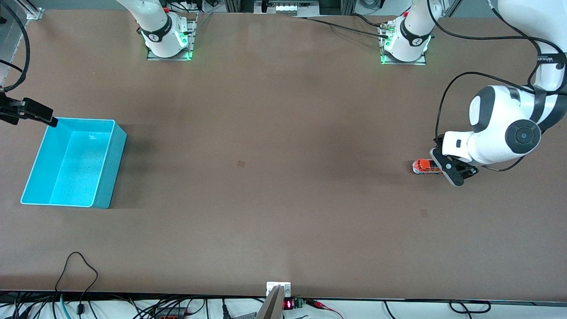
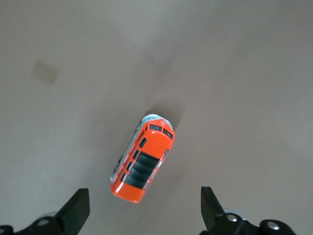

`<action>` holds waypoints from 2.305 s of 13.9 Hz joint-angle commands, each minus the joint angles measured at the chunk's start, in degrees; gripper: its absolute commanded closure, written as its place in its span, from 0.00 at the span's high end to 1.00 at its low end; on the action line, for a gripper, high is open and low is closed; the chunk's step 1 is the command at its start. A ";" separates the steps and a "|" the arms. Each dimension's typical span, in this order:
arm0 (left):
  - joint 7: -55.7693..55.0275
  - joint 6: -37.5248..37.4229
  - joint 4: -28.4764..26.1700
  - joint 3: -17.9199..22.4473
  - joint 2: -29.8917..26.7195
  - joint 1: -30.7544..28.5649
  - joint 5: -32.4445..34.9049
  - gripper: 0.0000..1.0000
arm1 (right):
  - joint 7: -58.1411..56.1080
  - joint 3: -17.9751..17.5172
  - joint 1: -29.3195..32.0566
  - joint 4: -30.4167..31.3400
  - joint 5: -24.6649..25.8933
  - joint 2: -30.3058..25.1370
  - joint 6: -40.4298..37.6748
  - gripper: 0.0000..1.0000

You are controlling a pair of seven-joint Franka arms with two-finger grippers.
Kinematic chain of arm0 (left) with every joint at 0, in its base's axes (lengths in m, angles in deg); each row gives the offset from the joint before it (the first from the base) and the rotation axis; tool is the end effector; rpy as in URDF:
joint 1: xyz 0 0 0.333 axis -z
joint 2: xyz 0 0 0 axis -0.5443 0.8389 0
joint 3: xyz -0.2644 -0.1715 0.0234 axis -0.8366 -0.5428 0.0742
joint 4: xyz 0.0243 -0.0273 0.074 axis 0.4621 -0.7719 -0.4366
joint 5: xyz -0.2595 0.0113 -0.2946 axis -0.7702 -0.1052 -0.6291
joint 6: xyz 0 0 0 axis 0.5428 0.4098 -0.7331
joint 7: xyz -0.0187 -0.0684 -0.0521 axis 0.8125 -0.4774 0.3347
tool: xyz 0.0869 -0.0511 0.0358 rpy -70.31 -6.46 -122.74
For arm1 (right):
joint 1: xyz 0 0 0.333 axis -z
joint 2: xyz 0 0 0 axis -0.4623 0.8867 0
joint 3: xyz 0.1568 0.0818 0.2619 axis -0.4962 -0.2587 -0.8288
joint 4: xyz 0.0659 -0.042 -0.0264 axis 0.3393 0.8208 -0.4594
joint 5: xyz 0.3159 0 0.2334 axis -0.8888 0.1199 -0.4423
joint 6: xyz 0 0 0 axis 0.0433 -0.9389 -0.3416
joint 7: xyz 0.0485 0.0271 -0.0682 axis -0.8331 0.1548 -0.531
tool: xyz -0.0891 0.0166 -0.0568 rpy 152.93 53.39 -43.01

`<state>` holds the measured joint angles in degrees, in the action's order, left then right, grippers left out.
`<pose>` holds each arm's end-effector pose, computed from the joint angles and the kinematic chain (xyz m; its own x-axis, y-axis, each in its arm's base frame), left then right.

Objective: Wind up bus and store in blue box

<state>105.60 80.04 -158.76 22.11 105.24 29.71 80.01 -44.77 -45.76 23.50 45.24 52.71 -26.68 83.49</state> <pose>0.5993 -0.0001 0.3035 0.4423 -0.8872 -0.1315 -0.8772 -0.4584 0.1424 0.5906 -0.0483 0.5985 0.9981 -0.0528 -0.0305 -0.0525 -0.9986 0.0112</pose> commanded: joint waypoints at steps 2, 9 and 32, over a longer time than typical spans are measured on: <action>14.42 5.95 -1.25 -0.27 2.82 -2.52 1.13 1.00 | -0.14 0.07 0.17 -0.80 -0.92 0.30 0.01 1.00; 21.63 15.70 -6.08 -0.36 3.62 -3.85 1.13 1.00 | -0.22 0.07 0.09 -0.80 -0.92 0.39 0.10 1.00; 25.79 27.24 -14.62 -0.97 3.80 -3.76 1.04 0.70 | -0.22 0.07 0.18 -0.80 -1.01 0.39 0.09 1.00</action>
<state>130.69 106.57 -172.73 21.31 109.59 26.15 80.04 -44.77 -45.74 23.52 45.24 52.71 -26.48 83.53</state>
